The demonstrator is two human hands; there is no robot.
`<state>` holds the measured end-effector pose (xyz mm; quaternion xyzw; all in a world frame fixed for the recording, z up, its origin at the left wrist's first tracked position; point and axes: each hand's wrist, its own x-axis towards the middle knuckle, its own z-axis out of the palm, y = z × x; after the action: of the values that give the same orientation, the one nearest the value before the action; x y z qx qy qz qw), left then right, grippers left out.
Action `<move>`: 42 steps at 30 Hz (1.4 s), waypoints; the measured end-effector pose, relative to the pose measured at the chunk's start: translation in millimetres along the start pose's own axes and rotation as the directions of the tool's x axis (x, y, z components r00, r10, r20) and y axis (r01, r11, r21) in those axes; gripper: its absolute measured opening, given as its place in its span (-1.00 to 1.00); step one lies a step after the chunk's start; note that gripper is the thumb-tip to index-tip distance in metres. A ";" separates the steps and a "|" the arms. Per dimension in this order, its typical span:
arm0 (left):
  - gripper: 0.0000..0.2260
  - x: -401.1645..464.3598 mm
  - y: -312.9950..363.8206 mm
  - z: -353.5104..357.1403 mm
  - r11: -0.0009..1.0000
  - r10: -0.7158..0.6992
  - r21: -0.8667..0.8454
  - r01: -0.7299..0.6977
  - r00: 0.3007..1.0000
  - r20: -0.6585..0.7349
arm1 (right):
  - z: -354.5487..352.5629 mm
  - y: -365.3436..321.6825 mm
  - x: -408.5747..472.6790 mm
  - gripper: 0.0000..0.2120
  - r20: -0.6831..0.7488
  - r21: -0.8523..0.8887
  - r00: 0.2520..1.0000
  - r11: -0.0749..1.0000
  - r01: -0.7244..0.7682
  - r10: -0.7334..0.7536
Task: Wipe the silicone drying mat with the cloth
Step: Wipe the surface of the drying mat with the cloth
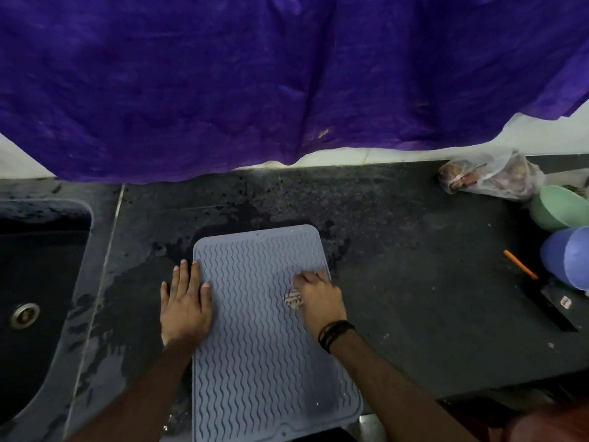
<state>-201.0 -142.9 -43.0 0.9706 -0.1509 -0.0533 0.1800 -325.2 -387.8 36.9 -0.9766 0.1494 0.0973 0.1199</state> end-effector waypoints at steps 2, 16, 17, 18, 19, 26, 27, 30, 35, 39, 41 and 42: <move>-0.40 1.3 1.2 -1.8 1.000 -0.011 0.013 0.011 1.000 0.010 | -7.3 -4.6 19.1 -0.59 -0.009 -0.013 1.000 1.000 -0.003 0.003; -0.42 3.2 2.6 -5.1 1.000 -0.023 0.006 0.023 0.999 0.024 | -12.2 -4.7 16.3 -0.62 0.024 -0.021 0.996 0.996 0.082 -0.081; -0.42 3.1 2.8 -5.7 1.000 -0.026 0.006 0.026 0.999 0.025 | -17.4 -7.5 26.6 -0.60 -0.002 -0.013 0.996 0.996 0.090 -0.090; -0.42 3.3 3.1 -6.1 1.000 -0.028 0.006 0.028 0.999 0.021 | -22.4 -10.4 38.6 -0.59 -0.022 -0.015 0.995 0.996 0.092 -0.093; -0.42 3.1 3.2 -6.4 1.000 -0.029 0.005 0.029 0.999 0.020 | -26.8 -12.9 51.0 -0.58 -0.033 -0.021 0.995 0.996 0.091 -0.091; -0.41 3.0 4.9 -8.6 0.999 -0.042 0.009 0.042 0.998 0.039 | -26.7 -11.7 77.7 -0.58 0.077 -0.110 0.996 0.992 0.061 -0.053; -0.41 3.0 5.0 -9.2 0.999 -0.043 0.007 0.043 0.998 0.040 | -23.9 -11.2 74.0 -0.57 0.095 -0.118 0.994 0.991 0.068 -0.057; -0.40 1.5 5.9 -9.5 0.999 -0.042 0.000 0.042 0.999 0.034 | -19.6 -8.7 65.3 -0.56 0.150 -0.130 0.987 0.988 0.082 -0.062; -0.40 2.5 7.4 -10.0 0.999 -0.043 -0.021 0.043 0.999 0.014 | -32.1 -5.8 86.7 -0.63 0.094 -0.102 0.992 0.990 0.092 -0.083; -0.40 3.3 6.3 -9.8 0.999 -0.048 -0.005 0.048 0.999 0.022 | -37.6 -8.2 110.6 -0.59 0.064 -0.158 0.993 0.982 0.107 -0.098; -0.40 3.2 6.3 -9.3 0.999 -0.049 0.004 0.048 0.999 0.022 | -36.3 -1.8 113.5 -0.60 0.062 -0.172 0.996 0.983 0.069 -0.059; -0.40 3.2 5.7 -8.8 0.999 -0.050 0.009 0.050 0.998 0.024 | -34.6 2.3 112.1 -0.59 0.054 -0.163 0.998 0.986 0.047 -0.038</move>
<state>-198.1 -146.1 -32.9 0.9740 -0.1288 -0.0689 0.1728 -215.6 -429.2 44.1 -0.9834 0.1170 0.1313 0.0448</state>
